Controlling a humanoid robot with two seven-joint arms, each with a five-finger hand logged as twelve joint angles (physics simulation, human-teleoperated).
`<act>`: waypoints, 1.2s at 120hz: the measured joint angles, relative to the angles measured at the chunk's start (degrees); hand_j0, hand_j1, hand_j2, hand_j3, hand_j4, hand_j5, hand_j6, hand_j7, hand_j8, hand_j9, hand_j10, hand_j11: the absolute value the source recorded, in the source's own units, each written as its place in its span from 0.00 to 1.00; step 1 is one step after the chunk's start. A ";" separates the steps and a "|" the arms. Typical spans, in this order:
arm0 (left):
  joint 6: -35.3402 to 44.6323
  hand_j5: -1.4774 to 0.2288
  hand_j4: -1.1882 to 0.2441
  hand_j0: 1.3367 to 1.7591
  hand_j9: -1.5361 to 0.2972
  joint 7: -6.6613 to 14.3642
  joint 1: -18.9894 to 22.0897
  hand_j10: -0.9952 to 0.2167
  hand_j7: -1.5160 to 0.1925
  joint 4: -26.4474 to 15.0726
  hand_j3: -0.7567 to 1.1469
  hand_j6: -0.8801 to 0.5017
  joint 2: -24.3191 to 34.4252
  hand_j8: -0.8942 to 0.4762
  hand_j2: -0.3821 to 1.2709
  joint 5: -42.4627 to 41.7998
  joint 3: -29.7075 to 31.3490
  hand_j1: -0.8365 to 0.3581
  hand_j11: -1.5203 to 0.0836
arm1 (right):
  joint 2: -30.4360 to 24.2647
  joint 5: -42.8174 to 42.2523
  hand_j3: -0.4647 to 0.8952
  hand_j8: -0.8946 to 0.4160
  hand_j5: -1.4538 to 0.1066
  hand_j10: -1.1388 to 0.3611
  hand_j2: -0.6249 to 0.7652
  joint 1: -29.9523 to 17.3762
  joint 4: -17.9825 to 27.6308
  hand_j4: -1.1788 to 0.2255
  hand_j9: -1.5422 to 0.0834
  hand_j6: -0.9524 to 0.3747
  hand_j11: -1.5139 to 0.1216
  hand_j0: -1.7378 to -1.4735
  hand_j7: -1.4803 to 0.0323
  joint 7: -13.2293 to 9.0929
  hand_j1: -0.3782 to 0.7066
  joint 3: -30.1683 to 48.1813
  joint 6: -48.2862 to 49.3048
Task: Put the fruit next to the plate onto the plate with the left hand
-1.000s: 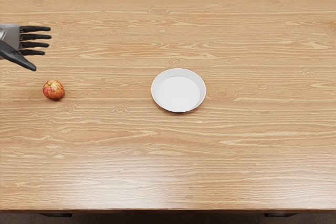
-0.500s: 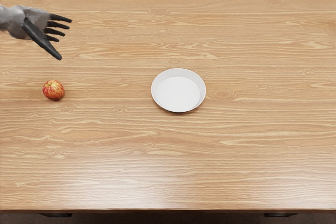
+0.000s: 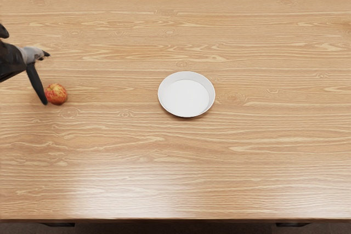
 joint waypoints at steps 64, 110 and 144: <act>7.56 0.86 0.82 0.76 0.83 1.45 2.28 0.81 0.88 -4.82 0.40 0.63 -5.36 0.64 0.23 5.62 -1.27 0.98 0.94 | 0.00 0.00 0.34 0.68 0.93 0.76 0.45 0.00 0.00 0.84 0.95 0.72 0.93 0.30 0.98 0.00 0.03 0.00 0.00; 11.84 0.74 0.71 0.76 0.72 2.28 4.64 0.68 0.76 -3.41 0.40 0.51 -4.49 0.53 0.25 4.16 -0.32 0.82 0.81 | 0.00 0.00 0.34 0.68 0.93 0.76 0.45 0.00 0.00 0.84 0.95 0.72 0.93 0.30 0.98 0.00 0.03 0.00 0.00; 14.69 0.70 0.67 0.76 0.68 2.45 6.99 0.64 0.72 -2.37 0.40 0.47 -4.97 0.49 0.26 3.49 -3.79 0.77 0.77 | 0.00 0.00 0.34 0.68 0.93 0.76 0.45 0.00 0.00 0.84 0.95 0.72 0.93 0.30 0.98 0.00 0.03 0.00 0.00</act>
